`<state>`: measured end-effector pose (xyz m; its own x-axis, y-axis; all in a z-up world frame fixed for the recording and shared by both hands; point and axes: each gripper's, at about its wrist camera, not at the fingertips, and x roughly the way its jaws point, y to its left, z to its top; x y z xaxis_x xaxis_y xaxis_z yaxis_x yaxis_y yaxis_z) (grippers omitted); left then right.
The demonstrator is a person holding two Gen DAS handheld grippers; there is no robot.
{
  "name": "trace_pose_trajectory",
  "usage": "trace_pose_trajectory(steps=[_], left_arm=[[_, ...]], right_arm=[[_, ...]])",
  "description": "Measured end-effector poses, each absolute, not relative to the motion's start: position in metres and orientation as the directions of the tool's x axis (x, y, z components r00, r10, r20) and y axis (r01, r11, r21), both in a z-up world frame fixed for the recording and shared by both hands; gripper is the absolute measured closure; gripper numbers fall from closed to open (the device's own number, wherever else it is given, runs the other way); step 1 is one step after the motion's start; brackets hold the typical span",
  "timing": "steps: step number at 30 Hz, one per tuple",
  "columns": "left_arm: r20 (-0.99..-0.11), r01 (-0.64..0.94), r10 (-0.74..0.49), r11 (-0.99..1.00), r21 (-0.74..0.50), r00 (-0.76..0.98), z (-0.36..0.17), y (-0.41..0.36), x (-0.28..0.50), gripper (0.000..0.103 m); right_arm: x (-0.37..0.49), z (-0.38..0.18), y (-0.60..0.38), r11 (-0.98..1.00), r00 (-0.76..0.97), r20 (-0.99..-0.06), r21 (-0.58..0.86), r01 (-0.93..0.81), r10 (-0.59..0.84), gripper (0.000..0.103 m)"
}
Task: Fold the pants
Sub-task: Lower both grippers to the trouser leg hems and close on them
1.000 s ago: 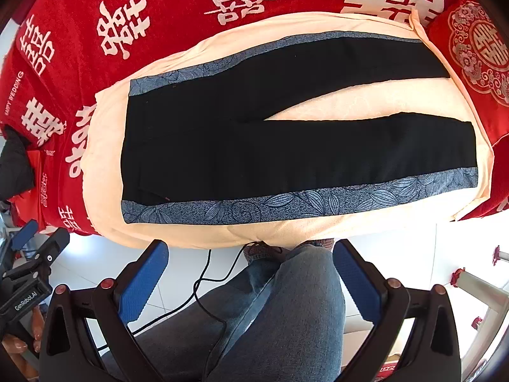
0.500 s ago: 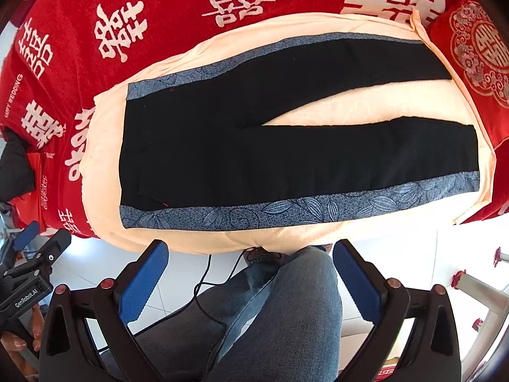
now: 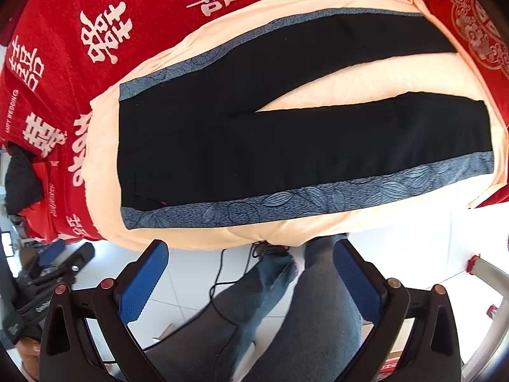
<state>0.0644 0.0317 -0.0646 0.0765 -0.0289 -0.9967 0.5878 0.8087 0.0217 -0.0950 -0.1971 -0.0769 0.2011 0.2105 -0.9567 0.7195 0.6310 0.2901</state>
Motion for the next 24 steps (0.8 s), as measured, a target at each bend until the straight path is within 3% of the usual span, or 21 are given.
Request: trace_pose_trajectory(steps=[9, 17, 19, 21, 24], left_arm=[[-0.995, 0.495, -0.088, 0.867, -0.06, 0.035, -0.118, 0.033, 0.076, 0.0], [-0.966, 0.36, -0.259, 0.9, -0.247, -0.015, -0.181, 0.078, 0.09, 0.0], [-0.957, 0.331, -0.289, 0.9, -0.285, -0.037, -0.202, 0.09, 0.09, 0.0], [-0.948, 0.311, -0.315, 0.896, -0.315, -0.053, -0.217, 0.096, 0.09, 0.0], [-0.933, 0.291, -0.354, 0.888, -0.357, -0.066, -0.237, 0.104, 0.09, 0.0]], right_arm=[[-0.083, -0.133, -0.192, 0.583, 0.256, -0.895, 0.434, 0.687, 0.364, 0.0], [-0.058, -0.211, -0.156, 0.459, 0.375, -0.716, 0.678, 0.574, 0.589, 0.001], [-0.053, -0.234, -0.143, 0.415, 0.392, -0.663, 0.725, 0.55, 0.638, 0.01], [-0.05, -0.261, -0.13, 0.384, 0.387, -0.627, 0.748, 0.541, 0.676, 0.027], [-0.051, -0.298, -0.118, 0.331, 0.396, -0.59, 0.765, 0.553, 0.704, 0.028]])
